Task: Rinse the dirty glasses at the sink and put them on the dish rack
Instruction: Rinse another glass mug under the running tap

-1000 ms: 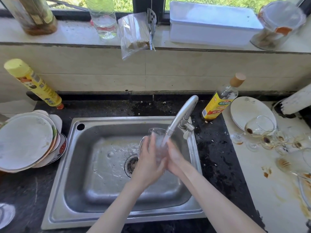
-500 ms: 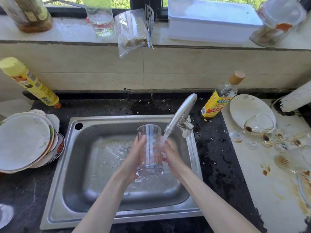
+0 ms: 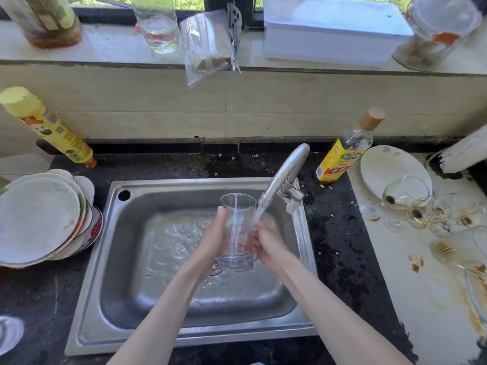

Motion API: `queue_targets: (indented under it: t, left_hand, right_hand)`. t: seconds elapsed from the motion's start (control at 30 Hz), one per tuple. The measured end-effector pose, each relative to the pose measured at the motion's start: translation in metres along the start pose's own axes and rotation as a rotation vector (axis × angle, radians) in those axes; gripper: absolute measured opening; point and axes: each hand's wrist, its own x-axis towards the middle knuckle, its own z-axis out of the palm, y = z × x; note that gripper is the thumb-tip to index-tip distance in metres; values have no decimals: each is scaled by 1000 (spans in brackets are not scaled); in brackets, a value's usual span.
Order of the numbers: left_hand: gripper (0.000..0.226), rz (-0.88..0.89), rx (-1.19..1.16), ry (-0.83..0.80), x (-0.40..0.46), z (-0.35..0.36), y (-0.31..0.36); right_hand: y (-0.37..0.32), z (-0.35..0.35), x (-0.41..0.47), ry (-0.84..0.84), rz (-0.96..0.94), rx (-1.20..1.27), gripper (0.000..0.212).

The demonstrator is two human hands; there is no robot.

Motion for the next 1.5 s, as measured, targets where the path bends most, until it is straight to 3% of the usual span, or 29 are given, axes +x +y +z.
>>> queue_targets:
  t: [0.1, 0.17, 0.23, 0.37, 0.5, 0.63, 0.73, 0.87, 0.93, 1.1, 1.23, 1.33, 1.5]
  left_hand:
    - [52, 98, 216, -32, 1, 0, -8]
    - [83, 185, 407, -66, -1, -2, -13]
    - [97, 213, 496, -59, -2, 0, -14]
    - [74, 71, 375, 268, 12, 9, -16]
    - [63, -33, 142, 396, 17, 5, -15]
    - [59, 146, 452, 267, 3, 6, -36]
    - [68, 151, 472, 205, 4, 0, -43]
    - [101, 177, 553, 44, 0, -6, -43]
    - [106, 191, 557, -34, -1, -8, -42]
    - [75, 325, 497, -4, 1, -5, -32]
    - [48, 359, 349, 25, 4, 1, -30]
    - [50, 334, 236, 44, 9, -1, -37]
    - [68, 354, 291, -54, 15, -1, -26]
  right_hand:
    - [-1, -3, 4, 171, 18, 66, 29]
    - [-6, -7, 4, 237, 23, 130, 28]
    - [-10, -10, 1, 262, -12, 91, 27]
    - [-1, -3, -3, 247, -249, -291, 27]
    - [4, 5, -9, 220, -259, -301, 19]
    - [-3, 2, -11, 257, -141, -75, 22]
    - [-2, 1, -16, 242, -100, 42, 27]
    - [-2, -4, -17, 248, -23, 205, 30]
    - [-7, -9, -14, 267, 44, 270, 33]
    - [-17, -28, 4, 303, 311, 663, 41]
    - [-14, -41, 9, 331, 402, 814, 42]
    - [-12, -45, 10, 356, 436, 950, 44]
    - [2, -46, 13, 351, 539, 1109, 33]
